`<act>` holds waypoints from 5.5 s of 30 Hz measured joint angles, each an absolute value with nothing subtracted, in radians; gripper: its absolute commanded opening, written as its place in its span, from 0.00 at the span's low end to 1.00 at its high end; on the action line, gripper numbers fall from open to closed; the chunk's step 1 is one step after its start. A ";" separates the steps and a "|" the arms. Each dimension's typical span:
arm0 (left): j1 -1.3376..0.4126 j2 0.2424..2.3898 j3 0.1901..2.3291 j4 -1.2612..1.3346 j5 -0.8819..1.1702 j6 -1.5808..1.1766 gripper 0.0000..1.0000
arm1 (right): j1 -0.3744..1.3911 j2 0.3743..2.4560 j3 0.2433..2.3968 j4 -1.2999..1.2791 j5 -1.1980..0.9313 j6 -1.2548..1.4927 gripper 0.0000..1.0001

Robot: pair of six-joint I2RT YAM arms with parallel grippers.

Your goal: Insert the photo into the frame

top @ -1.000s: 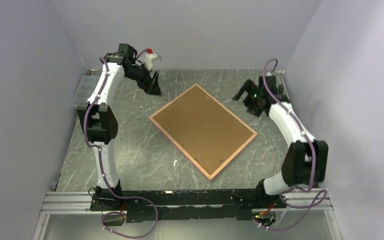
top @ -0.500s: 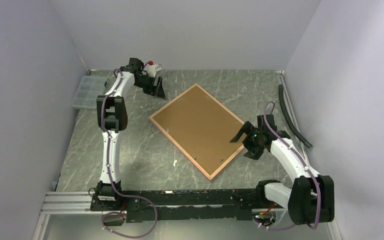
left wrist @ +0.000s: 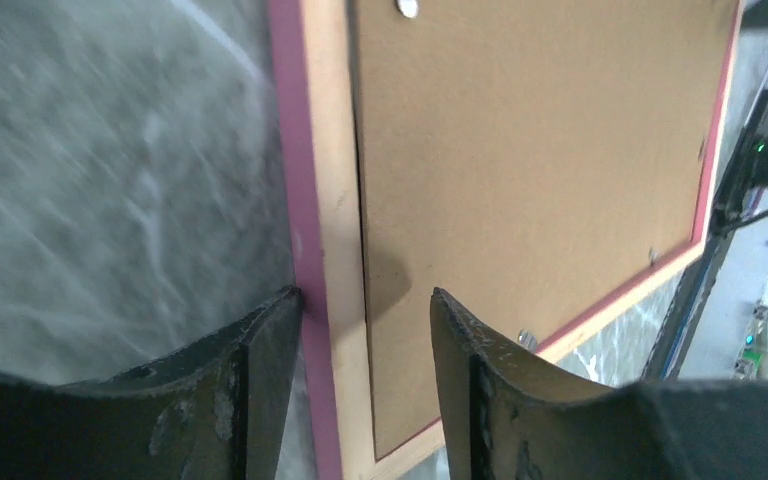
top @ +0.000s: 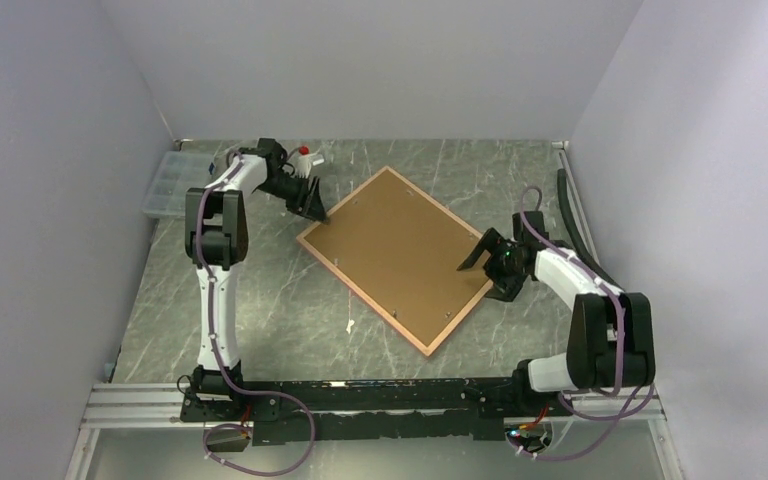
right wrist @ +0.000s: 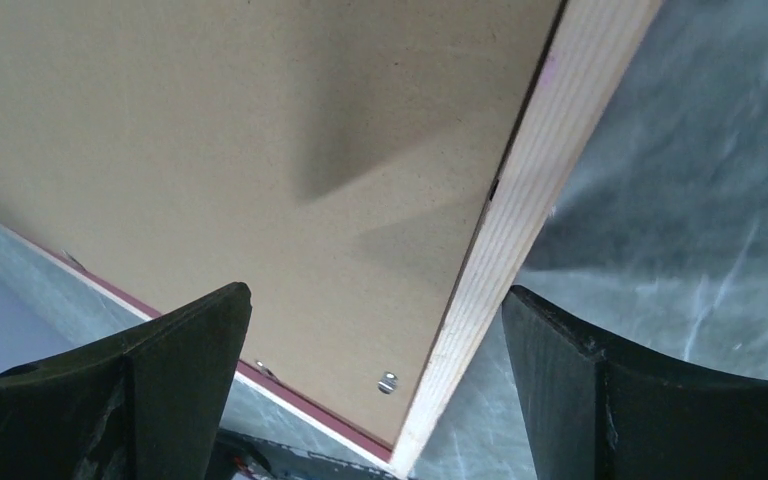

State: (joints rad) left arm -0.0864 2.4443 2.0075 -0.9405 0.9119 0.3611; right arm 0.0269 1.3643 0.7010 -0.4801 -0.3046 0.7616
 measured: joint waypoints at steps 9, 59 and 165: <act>-0.083 2.250 1.694 -1.128 0.830 0.642 0.57 | 0.004 1.533 0.868 -0.476 -0.240 0.673 1.00; -0.149 2.037 1.405 -0.711 0.663 0.316 0.16 | 0.645 2.280 1.860 -0.360 -0.273 0.794 0.31; -0.305 1.433 0.614 -0.305 0.617 2.057 0.52 | 0.652 2.140 1.338 0.033 -0.551 1.070 0.41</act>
State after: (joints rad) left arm -0.3046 1.4330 0.6136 -0.3046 0.6167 2.0575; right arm 0.6518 2.1399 1.3376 0.0326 -0.5514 1.0702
